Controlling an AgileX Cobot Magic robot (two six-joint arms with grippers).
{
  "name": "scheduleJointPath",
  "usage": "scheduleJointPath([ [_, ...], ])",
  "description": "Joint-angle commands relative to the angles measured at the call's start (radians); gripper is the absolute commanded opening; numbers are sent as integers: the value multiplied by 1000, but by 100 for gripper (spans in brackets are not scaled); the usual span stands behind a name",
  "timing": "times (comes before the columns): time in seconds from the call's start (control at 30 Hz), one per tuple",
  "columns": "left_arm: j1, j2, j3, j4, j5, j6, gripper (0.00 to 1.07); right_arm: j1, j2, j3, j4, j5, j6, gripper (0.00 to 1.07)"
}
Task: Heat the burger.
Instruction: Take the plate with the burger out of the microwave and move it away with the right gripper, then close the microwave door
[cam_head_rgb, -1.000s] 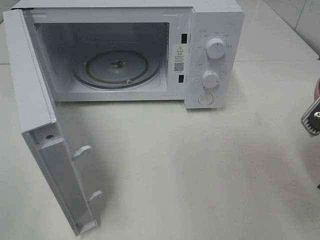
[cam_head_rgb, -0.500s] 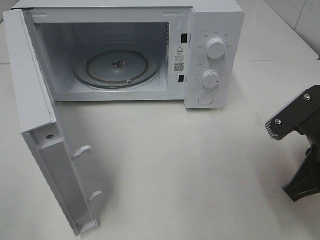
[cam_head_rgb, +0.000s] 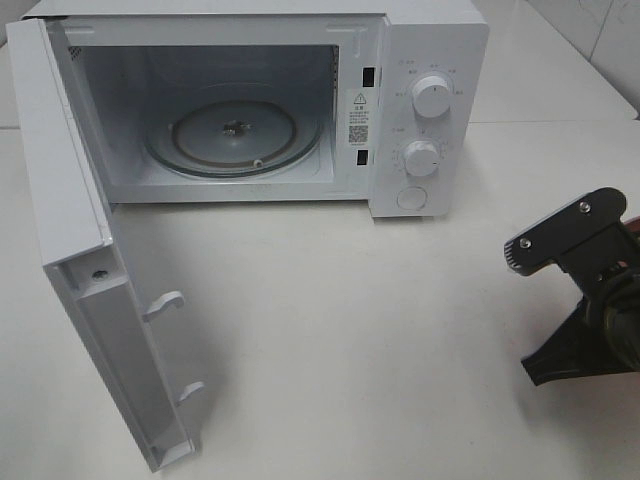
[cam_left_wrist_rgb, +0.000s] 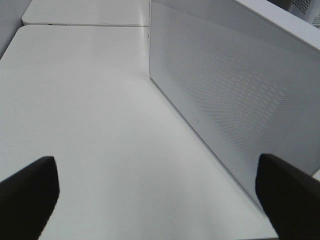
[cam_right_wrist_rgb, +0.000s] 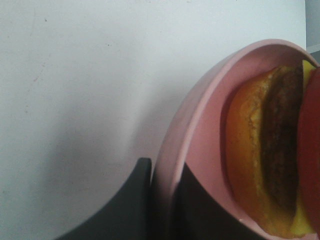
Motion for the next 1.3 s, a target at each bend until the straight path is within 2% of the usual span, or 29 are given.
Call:
scheduleJointPath([
  [0.03,3,-16,3,-7,-5,0,100,-30,69,-7,-105,46,104,3],
  [0.27,3,-16,3,-7,-5,0,100,-139,169,-7,-144,40,194,6],
  [0.47,3,-16,3,-7,-5,0,100,-178,195,-7,-229,-17,197,12],
  [0.53,3,-16,3,-7,-5,0,100,-189,195,-7,-248,-37,213,20],
  [0.57,3,-16,3,-7,-5,0,100,-189,195,-7,-248,-37,213,20],
  [0.63,3,-16,3,-7,-5,0,100,-189,195,-7,-249,-40,225,34],
  [0.67,3,-16,3,-7,-5,0,100,-189,195,-7,-249,-40,225,34],
  [0.73,3,-16,3,-7,-5,0,100,-189,192,-7,-241,-41,226,47],
  [0.83,3,-16,3,-7,-5,0,100,-189,188,-8,-232,-40,226,50],
  [0.9,3,-16,3,-7,-5,0,100,-188,159,-15,-187,-70,199,55],
  [1.0,3,-16,3,-7,-5,0,100,-188,122,-25,-147,-107,143,57],
  [1.07,3,-16,3,-7,-5,0,100,-188,51,-44,-56,-152,31,57],
  [1.1,3,-16,3,-7,-5,0,100,-188,51,-44,-56,-152,31,57],
  [1.17,3,-16,3,-7,-5,0,100,-188,-57,-79,108,-205,-183,58],
  [1.27,3,-16,3,-7,-5,0,100,-188,-87,-89,152,-221,-240,58],
  [1.3,3,-16,3,-7,-5,0,100,-188,-143,-106,252,-255,-393,59],
])
